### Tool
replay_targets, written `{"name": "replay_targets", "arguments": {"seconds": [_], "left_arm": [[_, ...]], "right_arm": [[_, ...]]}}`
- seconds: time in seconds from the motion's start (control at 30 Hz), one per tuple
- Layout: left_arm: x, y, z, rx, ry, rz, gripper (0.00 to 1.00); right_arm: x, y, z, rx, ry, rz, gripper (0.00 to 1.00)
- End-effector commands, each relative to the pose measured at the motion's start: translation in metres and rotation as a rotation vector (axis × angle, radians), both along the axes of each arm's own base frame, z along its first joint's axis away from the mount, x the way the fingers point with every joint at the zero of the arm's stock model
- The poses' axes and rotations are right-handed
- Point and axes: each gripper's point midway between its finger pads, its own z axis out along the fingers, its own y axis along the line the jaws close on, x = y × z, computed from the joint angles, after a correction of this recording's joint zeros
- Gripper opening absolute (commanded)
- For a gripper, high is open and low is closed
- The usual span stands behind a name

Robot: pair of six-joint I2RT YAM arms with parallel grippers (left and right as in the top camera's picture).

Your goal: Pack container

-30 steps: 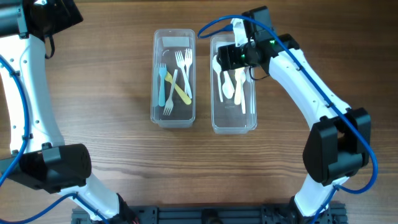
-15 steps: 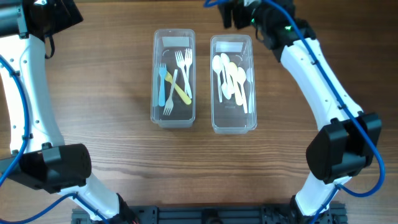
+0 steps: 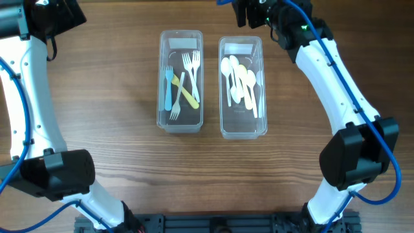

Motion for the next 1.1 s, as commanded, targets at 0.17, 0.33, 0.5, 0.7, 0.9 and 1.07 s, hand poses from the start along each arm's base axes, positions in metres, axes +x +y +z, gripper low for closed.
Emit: {"name": "replay_targets", "arguments": {"seconds": [0.17, 0.33, 0.5, 0.7, 0.9, 1.07], "left_arm": [[-0.001, 0.004, 0.002, 0.015, -0.002, -0.003, 1.00], [-0.001, 0.004, 0.002, 0.015, -0.002, -0.003, 1.00], [-0.001, 0.004, 0.002, 0.015, -0.002, -0.003, 1.00], [-0.001, 0.004, 0.002, 0.015, -0.002, -0.003, 1.00], [-0.001, 0.004, 0.002, 0.015, -0.002, -0.003, 1.00], [-0.001, 0.004, 0.002, 0.015, -0.002, -0.003, 1.00]], "right_arm": [[-0.042, -0.012, 0.096, -0.130, -0.206, 0.061, 1.00], [-0.140, -0.043, 0.208, -0.215, -0.414, 0.057, 1.00], [-0.241, -0.067, 0.242, -0.205, -0.438, 0.060, 1.00], [-0.326, -0.090, 0.233, -0.187, -0.512, 0.048, 1.00], [-0.361, -0.098, 0.181, -0.170, -0.587, 0.042, 1.00], [-0.359, -0.103, 0.112, -0.163, -0.689, 0.007, 1.00]]}}
